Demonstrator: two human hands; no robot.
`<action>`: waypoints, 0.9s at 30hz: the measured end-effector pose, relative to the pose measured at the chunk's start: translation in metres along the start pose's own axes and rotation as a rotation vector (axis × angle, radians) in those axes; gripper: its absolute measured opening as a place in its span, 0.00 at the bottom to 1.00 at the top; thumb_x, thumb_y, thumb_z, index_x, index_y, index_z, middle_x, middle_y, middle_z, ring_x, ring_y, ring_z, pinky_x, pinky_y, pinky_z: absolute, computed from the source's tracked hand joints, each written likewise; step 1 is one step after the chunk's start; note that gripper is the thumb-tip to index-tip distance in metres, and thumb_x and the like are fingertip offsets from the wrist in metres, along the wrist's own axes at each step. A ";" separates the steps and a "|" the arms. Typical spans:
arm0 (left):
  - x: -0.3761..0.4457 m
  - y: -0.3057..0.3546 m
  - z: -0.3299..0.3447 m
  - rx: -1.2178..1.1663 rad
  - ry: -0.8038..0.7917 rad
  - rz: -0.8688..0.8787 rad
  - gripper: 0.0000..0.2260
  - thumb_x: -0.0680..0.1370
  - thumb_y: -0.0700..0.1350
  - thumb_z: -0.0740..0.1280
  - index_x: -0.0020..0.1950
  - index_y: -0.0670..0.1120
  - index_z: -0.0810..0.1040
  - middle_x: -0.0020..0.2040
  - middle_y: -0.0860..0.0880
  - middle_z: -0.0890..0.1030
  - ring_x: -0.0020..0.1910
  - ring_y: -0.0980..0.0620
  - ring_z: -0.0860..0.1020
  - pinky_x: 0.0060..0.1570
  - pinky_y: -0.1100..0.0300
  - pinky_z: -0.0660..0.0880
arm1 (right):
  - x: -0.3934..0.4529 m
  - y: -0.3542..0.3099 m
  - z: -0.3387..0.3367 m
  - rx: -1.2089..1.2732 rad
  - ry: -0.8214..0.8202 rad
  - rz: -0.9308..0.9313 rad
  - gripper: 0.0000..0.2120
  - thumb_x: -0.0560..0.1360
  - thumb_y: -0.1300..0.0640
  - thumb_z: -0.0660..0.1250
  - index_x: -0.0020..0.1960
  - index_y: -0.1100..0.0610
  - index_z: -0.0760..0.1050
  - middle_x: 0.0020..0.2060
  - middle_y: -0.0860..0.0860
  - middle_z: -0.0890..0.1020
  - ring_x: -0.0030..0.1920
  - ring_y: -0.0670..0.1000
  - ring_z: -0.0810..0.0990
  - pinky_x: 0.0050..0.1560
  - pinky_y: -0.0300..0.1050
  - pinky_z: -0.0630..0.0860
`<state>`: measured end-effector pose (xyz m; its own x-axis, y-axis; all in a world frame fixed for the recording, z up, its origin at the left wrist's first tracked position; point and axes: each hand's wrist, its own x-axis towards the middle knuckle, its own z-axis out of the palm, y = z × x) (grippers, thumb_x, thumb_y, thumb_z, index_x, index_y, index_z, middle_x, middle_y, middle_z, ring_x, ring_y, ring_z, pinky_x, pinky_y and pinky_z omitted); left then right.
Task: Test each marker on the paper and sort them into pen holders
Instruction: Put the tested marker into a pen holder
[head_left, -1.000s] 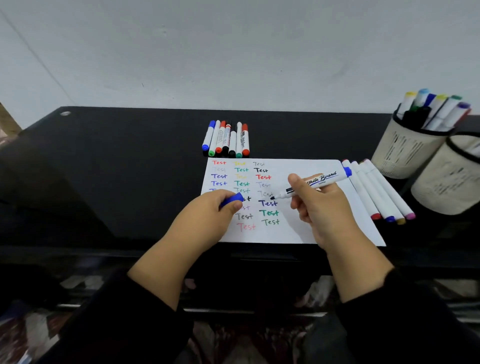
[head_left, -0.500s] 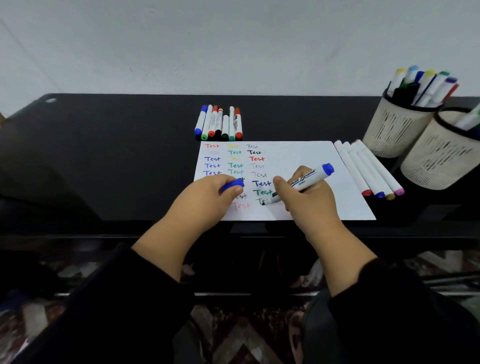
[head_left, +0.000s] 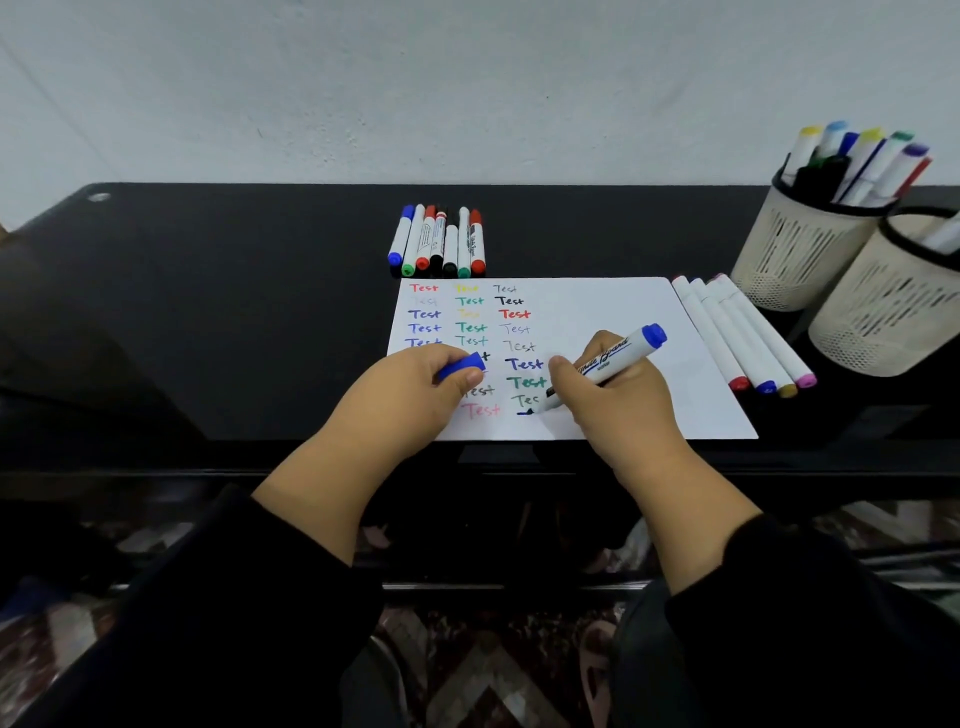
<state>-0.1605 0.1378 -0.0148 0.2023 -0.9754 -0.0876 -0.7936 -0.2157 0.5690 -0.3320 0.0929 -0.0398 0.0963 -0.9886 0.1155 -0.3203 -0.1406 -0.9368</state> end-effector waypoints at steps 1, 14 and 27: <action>0.000 0.000 0.000 0.006 -0.003 -0.002 0.18 0.80 0.55 0.59 0.68 0.52 0.71 0.62 0.53 0.75 0.49 0.59 0.68 0.48 0.64 0.64 | 0.000 0.000 0.000 -0.007 -0.010 0.000 0.17 0.75 0.56 0.68 0.32 0.55 0.63 0.20 0.44 0.71 0.25 0.43 0.68 0.28 0.34 0.65; 0.000 0.001 -0.001 -0.003 -0.011 -0.009 0.18 0.79 0.55 0.59 0.68 0.52 0.71 0.63 0.54 0.75 0.51 0.59 0.68 0.48 0.63 0.64 | 0.000 0.000 -0.002 0.020 -0.018 -0.013 0.16 0.75 0.59 0.66 0.33 0.56 0.62 0.18 0.40 0.71 0.24 0.39 0.70 0.25 0.28 0.63; 0.000 0.001 -0.001 0.005 -0.014 -0.015 0.19 0.79 0.56 0.59 0.68 0.52 0.70 0.63 0.53 0.75 0.52 0.58 0.69 0.49 0.63 0.65 | 0.000 0.000 -0.005 0.007 0.015 -0.013 0.16 0.75 0.60 0.66 0.34 0.57 0.62 0.24 0.47 0.70 0.24 0.39 0.70 0.25 0.28 0.63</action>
<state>-0.1613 0.1377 -0.0133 0.2059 -0.9727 -0.1072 -0.7933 -0.2301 0.5637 -0.3364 0.0922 -0.0382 0.0866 -0.9874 0.1323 -0.3129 -0.1531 -0.9374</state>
